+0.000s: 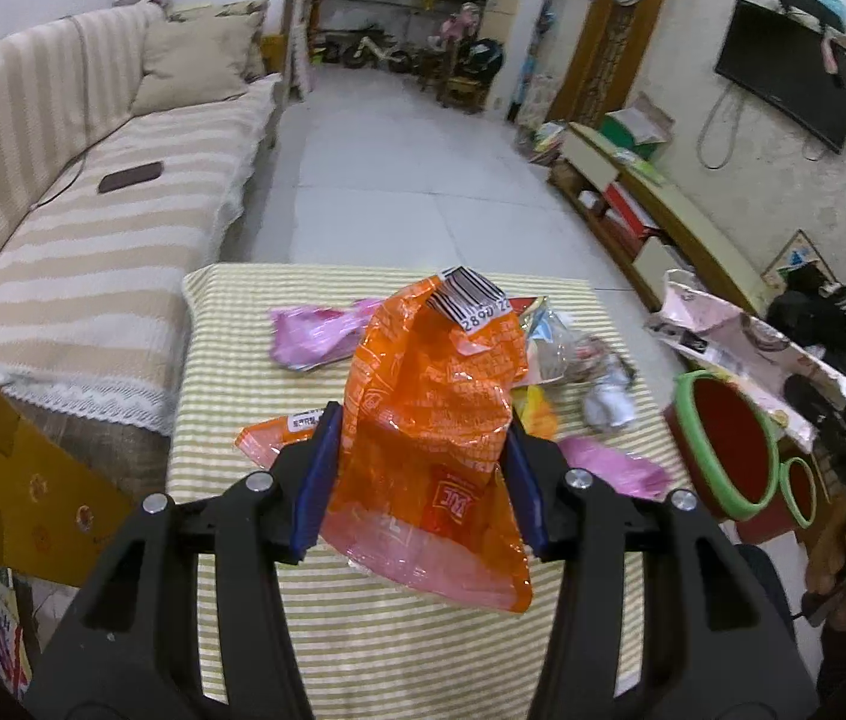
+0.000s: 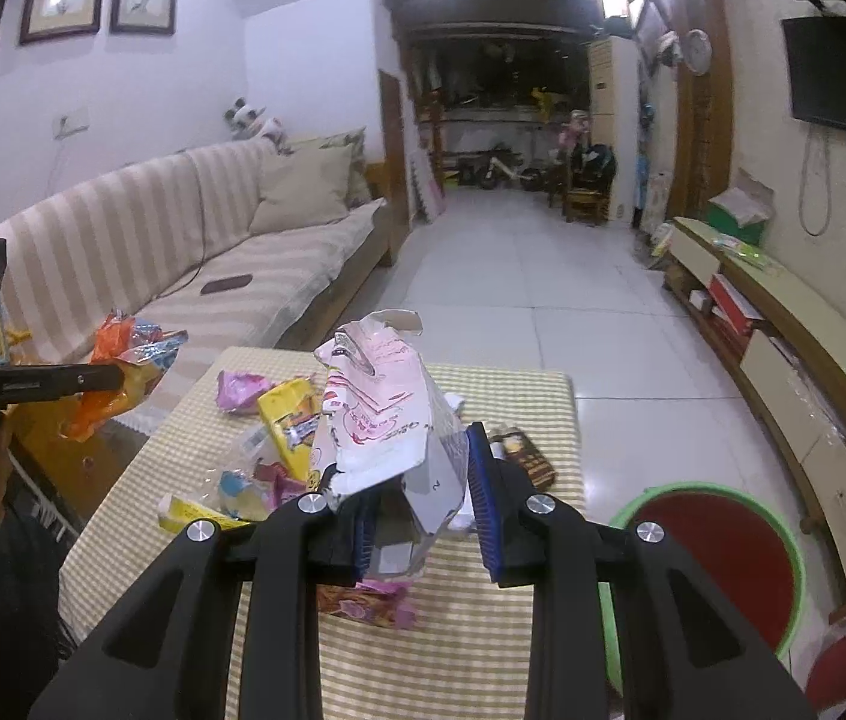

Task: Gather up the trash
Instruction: 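Carry both bags over the bin and open both tools to drop them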

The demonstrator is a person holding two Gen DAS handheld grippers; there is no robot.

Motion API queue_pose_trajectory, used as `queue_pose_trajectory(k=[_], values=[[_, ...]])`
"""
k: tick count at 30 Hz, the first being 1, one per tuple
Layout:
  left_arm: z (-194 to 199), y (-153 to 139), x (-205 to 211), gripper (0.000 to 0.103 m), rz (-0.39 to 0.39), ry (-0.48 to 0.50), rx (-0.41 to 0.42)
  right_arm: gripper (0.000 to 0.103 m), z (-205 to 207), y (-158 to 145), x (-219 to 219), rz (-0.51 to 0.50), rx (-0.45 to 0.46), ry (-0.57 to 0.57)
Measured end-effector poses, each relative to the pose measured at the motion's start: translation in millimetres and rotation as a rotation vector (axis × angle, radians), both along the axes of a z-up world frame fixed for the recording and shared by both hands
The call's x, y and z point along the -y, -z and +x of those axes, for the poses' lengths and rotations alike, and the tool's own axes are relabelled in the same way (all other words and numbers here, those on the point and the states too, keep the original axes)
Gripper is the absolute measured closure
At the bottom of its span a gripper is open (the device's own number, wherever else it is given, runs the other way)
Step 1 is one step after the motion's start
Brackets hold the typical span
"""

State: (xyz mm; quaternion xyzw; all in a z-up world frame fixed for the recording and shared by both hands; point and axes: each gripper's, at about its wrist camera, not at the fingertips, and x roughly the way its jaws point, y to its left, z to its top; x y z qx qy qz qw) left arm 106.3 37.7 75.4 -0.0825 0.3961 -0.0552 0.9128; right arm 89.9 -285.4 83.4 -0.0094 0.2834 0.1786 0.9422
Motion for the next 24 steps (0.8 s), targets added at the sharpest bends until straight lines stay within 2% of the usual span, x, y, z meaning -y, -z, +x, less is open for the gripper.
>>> queue_pose_trajectory(k=[4, 9, 12, 24], values=[[5, -10, 27, 0.055, 0.023, 0.052, 0.017, 0.076, -8, -5, 23, 0.016, 0.014, 0.057], [18, -18, 57, 0.055, 0.000, 0.115, 0.022, 0.076, -18, -8, 55, 0.022, 0.027, 0.139], [27, -22, 87, 0.055, 0.017, 0.166, 0.030, 0.076, -24, -8, 78, 0.016, 0.036, 0.199], [55, -18, 209, 0.055, -0.010, 0.394, 0.017, 0.076, -28, 4, 164, 0.029, 0.006, 0.379]])
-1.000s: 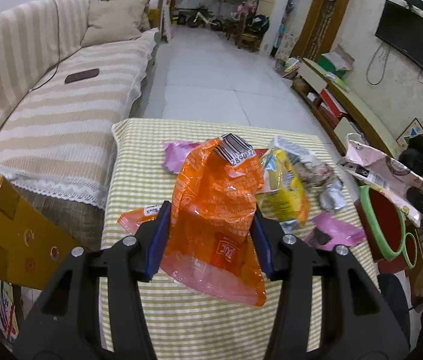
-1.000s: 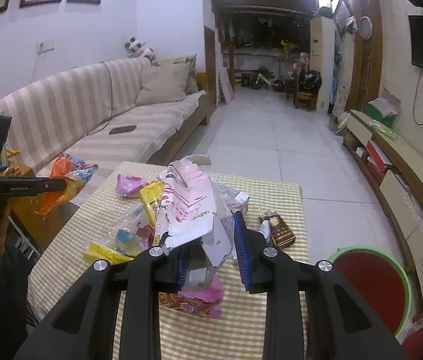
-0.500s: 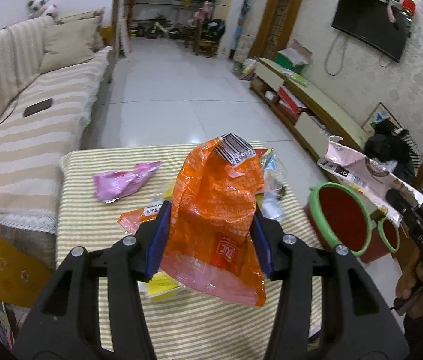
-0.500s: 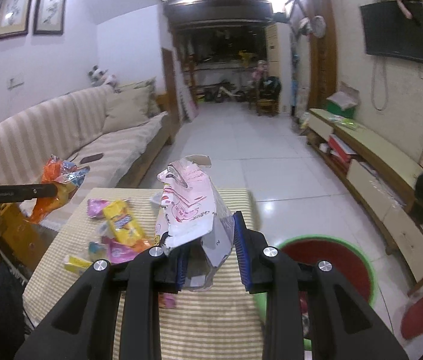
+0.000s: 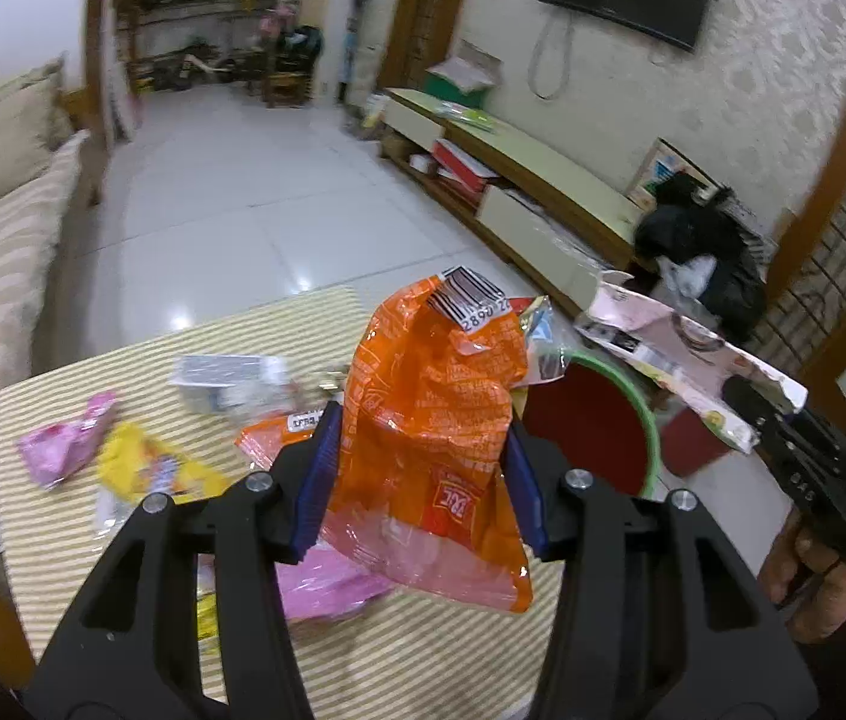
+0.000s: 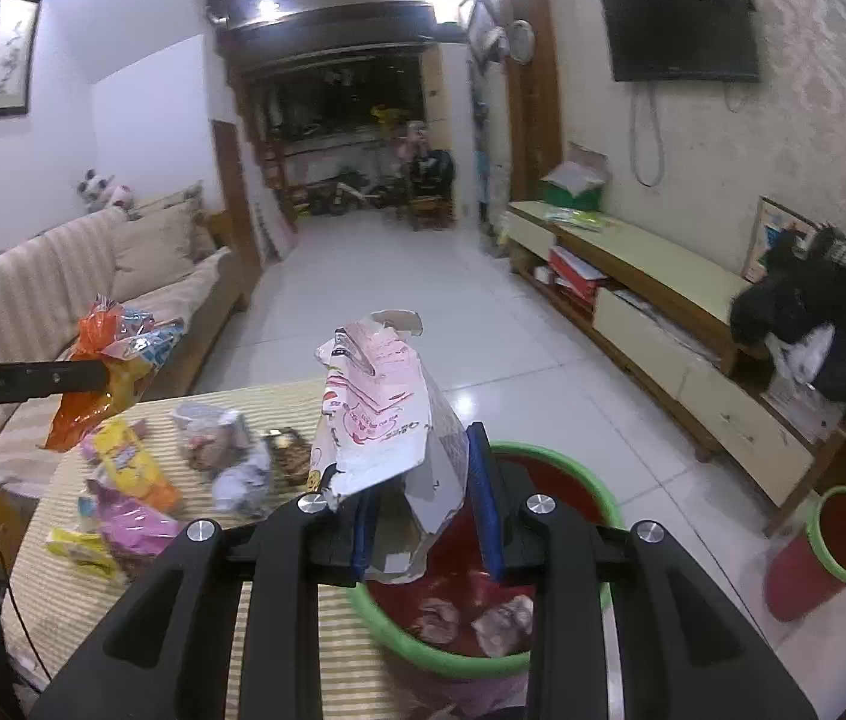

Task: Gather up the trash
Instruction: 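Carry both bags over the bin and open both tools to drop them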

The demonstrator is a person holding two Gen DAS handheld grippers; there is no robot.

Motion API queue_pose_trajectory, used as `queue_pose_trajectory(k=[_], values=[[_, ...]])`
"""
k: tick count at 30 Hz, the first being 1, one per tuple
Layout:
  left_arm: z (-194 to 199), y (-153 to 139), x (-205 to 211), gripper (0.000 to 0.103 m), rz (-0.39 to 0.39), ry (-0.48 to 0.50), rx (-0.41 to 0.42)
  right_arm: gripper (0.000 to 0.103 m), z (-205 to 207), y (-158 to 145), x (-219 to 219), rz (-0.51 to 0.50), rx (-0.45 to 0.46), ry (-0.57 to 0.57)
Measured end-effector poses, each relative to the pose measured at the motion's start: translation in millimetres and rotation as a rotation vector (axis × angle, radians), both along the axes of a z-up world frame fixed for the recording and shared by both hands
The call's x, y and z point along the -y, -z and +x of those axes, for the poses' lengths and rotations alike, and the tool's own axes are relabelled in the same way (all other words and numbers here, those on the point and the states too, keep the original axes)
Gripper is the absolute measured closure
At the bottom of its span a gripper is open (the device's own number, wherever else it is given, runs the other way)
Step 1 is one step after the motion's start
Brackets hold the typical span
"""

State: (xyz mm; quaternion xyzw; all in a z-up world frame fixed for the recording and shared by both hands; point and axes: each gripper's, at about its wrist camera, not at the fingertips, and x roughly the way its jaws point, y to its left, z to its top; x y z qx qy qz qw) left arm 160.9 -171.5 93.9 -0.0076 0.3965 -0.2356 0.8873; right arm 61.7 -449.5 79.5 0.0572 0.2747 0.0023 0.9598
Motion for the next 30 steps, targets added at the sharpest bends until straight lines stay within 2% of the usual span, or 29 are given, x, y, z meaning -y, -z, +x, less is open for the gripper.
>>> queue_pose_trajectory(k=[7, 15, 30], values=[[11, 15, 66, 0.055, 0.000, 0.102, -0.040, 0.076, 3, 9, 36, 0.014, -0.029, 0.069], [20, 33, 119, 0.055, 0.002, 0.166, -0.081, 0.076, 13, 35, 58, 0.024, -0.128, 0.107], [38, 60, 152, 0.054, 0.016, 0.199, -0.152, 0.076, 35, 65, 73, 0.055, -0.207, 0.124]])
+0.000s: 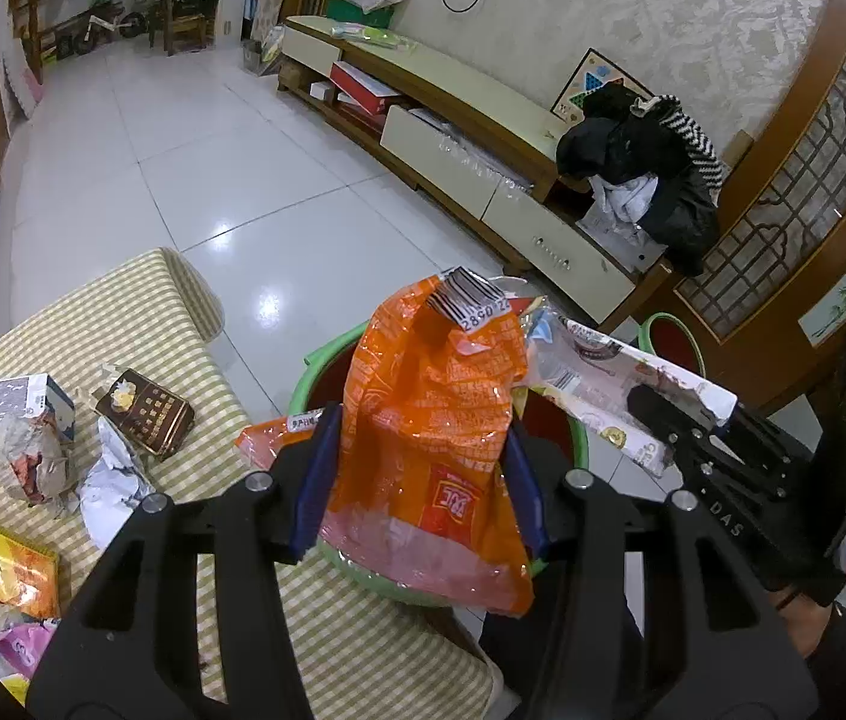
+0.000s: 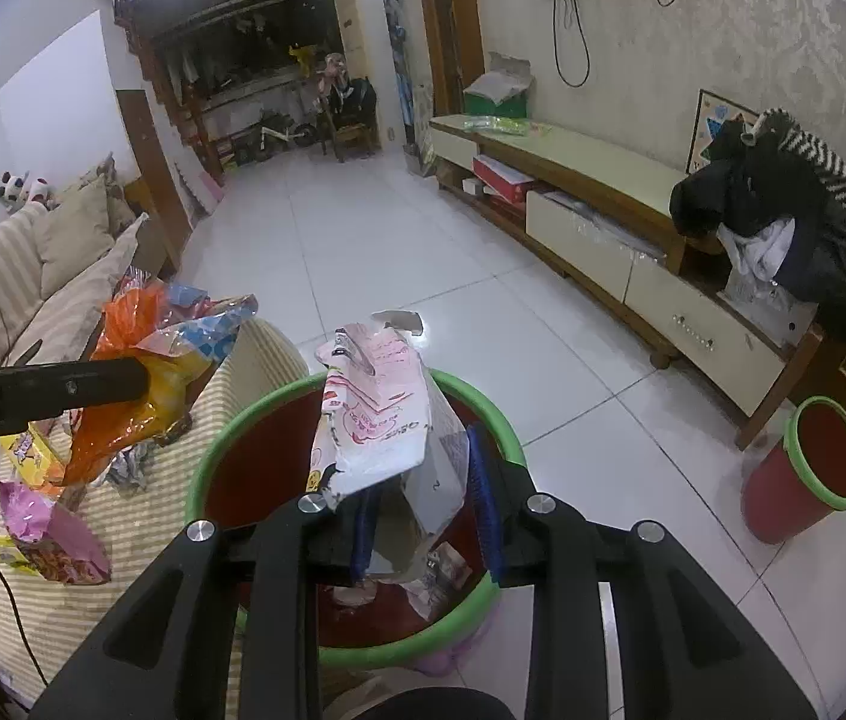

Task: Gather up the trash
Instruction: 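Carry both bags over the bin and open both tools to drop them, then move both open tools back over the table toward the remaining trash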

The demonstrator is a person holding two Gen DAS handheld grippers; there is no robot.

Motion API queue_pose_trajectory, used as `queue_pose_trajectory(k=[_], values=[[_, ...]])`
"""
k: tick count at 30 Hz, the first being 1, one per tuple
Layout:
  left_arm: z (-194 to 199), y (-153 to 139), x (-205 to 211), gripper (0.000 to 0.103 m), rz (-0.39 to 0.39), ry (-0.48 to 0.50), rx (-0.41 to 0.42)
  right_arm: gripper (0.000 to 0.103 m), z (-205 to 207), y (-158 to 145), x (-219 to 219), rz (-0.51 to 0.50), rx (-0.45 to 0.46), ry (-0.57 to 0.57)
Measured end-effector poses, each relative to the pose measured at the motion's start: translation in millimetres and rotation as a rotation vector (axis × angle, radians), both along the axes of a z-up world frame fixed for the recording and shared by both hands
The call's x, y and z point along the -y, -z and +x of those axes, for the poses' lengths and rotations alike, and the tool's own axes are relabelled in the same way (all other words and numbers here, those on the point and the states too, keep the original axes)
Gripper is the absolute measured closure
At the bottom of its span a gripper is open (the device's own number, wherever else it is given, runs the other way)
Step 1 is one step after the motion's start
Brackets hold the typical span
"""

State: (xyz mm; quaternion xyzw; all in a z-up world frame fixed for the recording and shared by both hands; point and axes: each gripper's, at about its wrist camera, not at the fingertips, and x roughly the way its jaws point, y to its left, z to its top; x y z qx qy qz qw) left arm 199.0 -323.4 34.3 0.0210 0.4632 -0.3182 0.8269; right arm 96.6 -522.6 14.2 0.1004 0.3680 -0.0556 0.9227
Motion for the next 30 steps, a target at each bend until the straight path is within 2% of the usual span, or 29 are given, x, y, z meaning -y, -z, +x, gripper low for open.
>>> queue_pose_trajectory(k=[7, 10, 11, 12, 13, 15, 16, 22, 30], values=[[7, 12, 8, 0.050, 0.013, 0.000, -0.029, 0.074, 8, 8, 0, 0.011, -0.030, 0.002], [10, 15, 7, 0.045, 0.010, -0.002, -0.041, 0.073, 11, 13, 1, 0.014, -0.051, 0.011], [11, 15, 7, 0.038, 0.001, -0.002, -0.049, 0.061, 11, 14, 1, 0.014, -0.054, 0.013], [11, 14, 7, 0.026, -0.007, -0.002, -0.051, 0.052, 11, 15, 1, 0.018, -0.052, 0.016], [11, 12, 6, 0.021, -0.016, -0.006, -0.045, 0.037, 10, 14, 1, 0.020, -0.048, 0.018], [11, 10, 3, 0.011, -0.025, -0.016, -0.034, 0.031, 9, 12, -1, 0.017, -0.039, 0.016], [11, 9, 1, 0.009, -0.031, -0.023, -0.034, 0.029, 10, 12, -1, 0.016, -0.039, 0.015], [12, 3, -13, 0.006, -0.035, -0.075, -0.024, 0.017, 9, 8, -6, 0.010, -0.028, 0.012], [4, 0, -50, 0.006, -0.009, -0.151, -0.002, 0.014, 6, -3, -23, -0.002, -0.010, -0.012]])
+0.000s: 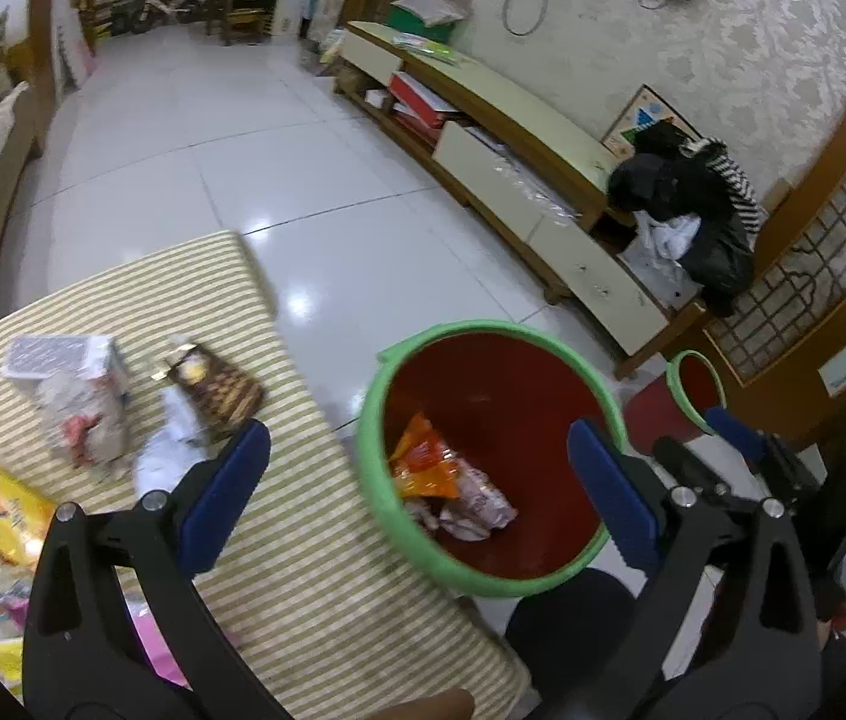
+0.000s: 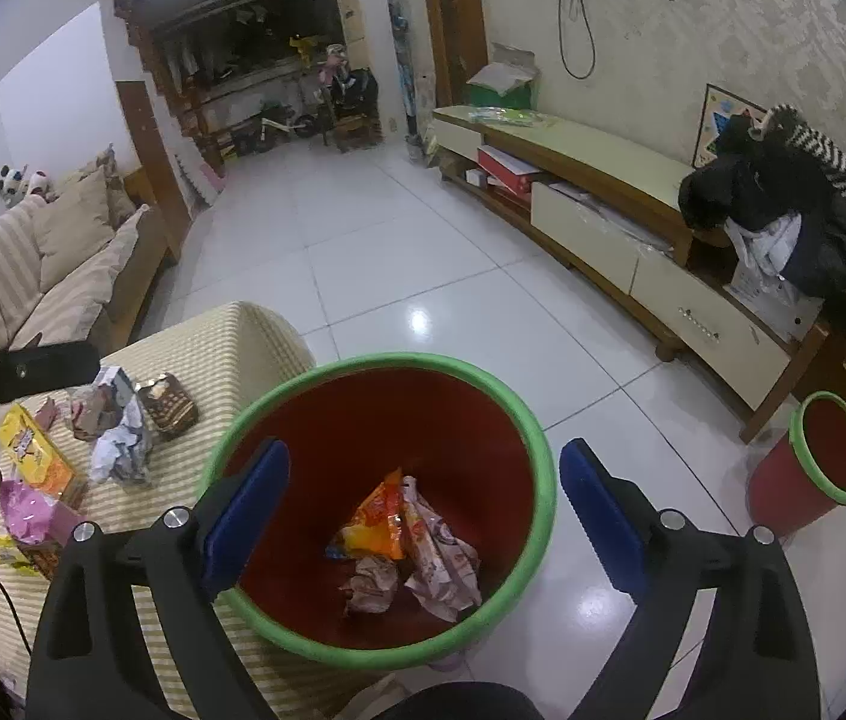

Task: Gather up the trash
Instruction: 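Move both open tools back over the table toward the remaining trash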

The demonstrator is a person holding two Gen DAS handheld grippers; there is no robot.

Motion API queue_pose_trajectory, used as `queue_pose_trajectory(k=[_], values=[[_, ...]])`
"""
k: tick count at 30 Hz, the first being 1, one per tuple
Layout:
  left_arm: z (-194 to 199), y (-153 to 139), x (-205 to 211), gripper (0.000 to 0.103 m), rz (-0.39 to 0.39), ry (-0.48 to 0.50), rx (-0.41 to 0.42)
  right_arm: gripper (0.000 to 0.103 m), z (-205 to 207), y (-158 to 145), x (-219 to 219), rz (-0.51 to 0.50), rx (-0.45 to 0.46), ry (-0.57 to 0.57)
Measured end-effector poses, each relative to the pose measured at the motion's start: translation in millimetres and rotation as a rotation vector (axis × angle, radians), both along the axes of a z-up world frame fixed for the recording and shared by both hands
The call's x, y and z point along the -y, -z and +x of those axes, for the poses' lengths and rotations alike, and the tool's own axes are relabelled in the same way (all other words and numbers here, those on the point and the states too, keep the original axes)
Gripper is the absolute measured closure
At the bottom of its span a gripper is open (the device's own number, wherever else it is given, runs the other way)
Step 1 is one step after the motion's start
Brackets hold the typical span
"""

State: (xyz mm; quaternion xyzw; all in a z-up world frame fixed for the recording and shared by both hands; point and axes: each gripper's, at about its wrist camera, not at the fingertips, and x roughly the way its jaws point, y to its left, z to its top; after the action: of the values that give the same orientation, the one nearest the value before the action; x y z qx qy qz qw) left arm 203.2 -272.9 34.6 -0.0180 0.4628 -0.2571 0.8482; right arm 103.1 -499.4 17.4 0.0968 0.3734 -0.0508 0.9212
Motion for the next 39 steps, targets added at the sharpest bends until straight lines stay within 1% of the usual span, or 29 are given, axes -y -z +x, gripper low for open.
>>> queue_pose_trajectory(k=[5, 8, 12, 19, 21, 28, 33, 39], values=[[-9, -4, -39, 0.006, 0.006, -0.066, 0.011, 0.013, 1, -8, -20, 0.005, 0.017, -0.036], [-17, -9, -68, 0.006, 0.011, -0.108, 0.024, 0.010, 3, -12, -36, 0.013, 0.026, -0.063], [-29, -13, -106, 0.006, 0.016, -0.167, 0.034, 0.010, 8, -18, -63, 0.020, 0.036, -0.110], [-52, -14, -185, 0.006, 0.012, -0.292, 0.036, 0.009, 16, -32, -126, -0.008, 0.055, -0.231], [-62, -12, -211, 0.006, 0.010, -0.336, 0.033, 0.009, 18, -33, -144, -0.008, 0.055, -0.262], [-89, -2, -276, 0.006, 0.007, -0.436, 0.010, 0.009, 14, -30, -212, -0.018, 0.034, -0.393], [-105, 11, -308, 0.006, 0.022, -0.475, -0.029, 0.009, 5, -17, -250, -0.030, -0.010, -0.473], [-115, 25, -317, 0.006, 0.028, -0.469, -0.063, 0.009, -2, 1, -282, -0.055, -0.060, -0.555]])
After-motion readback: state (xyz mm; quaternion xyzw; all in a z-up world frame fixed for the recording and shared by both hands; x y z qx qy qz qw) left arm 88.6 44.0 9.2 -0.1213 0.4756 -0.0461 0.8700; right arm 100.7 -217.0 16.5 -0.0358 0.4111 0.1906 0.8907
